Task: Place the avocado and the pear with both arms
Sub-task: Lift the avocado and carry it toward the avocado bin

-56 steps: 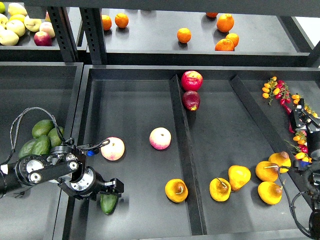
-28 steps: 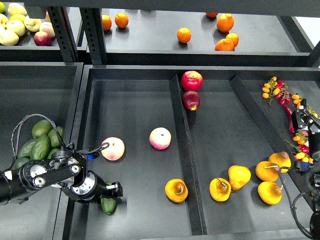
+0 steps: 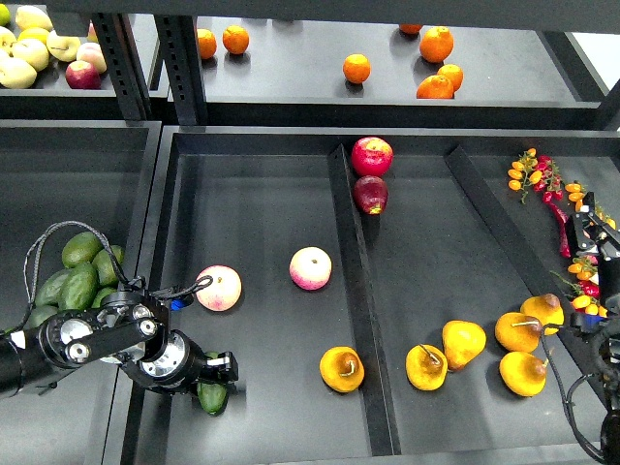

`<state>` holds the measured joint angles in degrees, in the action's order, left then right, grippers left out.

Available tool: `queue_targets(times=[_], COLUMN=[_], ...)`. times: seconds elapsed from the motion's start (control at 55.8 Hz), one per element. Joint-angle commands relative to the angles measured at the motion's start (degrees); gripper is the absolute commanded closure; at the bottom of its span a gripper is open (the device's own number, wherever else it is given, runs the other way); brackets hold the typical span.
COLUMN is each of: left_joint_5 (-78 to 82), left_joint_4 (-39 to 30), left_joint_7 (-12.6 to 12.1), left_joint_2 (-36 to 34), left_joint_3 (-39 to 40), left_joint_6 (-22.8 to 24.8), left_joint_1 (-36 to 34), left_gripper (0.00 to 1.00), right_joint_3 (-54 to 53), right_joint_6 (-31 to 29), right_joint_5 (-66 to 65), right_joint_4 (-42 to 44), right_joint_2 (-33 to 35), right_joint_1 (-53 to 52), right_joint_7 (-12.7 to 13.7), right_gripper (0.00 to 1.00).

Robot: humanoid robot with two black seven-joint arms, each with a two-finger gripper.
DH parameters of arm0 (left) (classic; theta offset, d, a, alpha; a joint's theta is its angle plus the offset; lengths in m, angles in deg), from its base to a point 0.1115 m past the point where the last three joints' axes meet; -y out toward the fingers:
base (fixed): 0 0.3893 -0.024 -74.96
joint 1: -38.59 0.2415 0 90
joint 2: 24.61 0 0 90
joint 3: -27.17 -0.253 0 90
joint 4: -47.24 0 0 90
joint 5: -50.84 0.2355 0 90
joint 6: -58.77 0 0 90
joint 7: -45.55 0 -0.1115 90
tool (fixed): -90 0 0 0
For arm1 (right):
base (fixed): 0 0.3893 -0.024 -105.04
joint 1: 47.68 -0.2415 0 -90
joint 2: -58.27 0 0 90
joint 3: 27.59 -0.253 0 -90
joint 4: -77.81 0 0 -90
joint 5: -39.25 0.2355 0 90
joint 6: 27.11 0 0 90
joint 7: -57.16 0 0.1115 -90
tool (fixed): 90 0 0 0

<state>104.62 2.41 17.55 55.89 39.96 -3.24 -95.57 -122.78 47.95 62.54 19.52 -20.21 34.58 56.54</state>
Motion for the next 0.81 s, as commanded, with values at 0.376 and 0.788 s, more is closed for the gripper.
queue_targets(times=[0.376, 0.788], left_joint_5=[-2.8, -8.7], left_joint_4=[4.4, 5.0], left_joint_7=[0.0, 0.0], left_joint_2=[-2.5, -13.7], left_joint_3=[1.9, 2.1], left_joint_6=[0.0, 0.0], left_joint_1=[-9.0, -10.9], left_gripper=[0.57, 0.54], right_joint_3=[0.0, 0.2], right_joint_6=[-1.4, -1.5], right_joint_5=[0.0, 0.0], right_joint_4=[-0.1, -0.5], right_joint_2=[0.0, -1.2], right_joint_1=[1.4, 1.6], right_joint_7=[0.1, 0.2], right_gripper=[0.00, 0.00])
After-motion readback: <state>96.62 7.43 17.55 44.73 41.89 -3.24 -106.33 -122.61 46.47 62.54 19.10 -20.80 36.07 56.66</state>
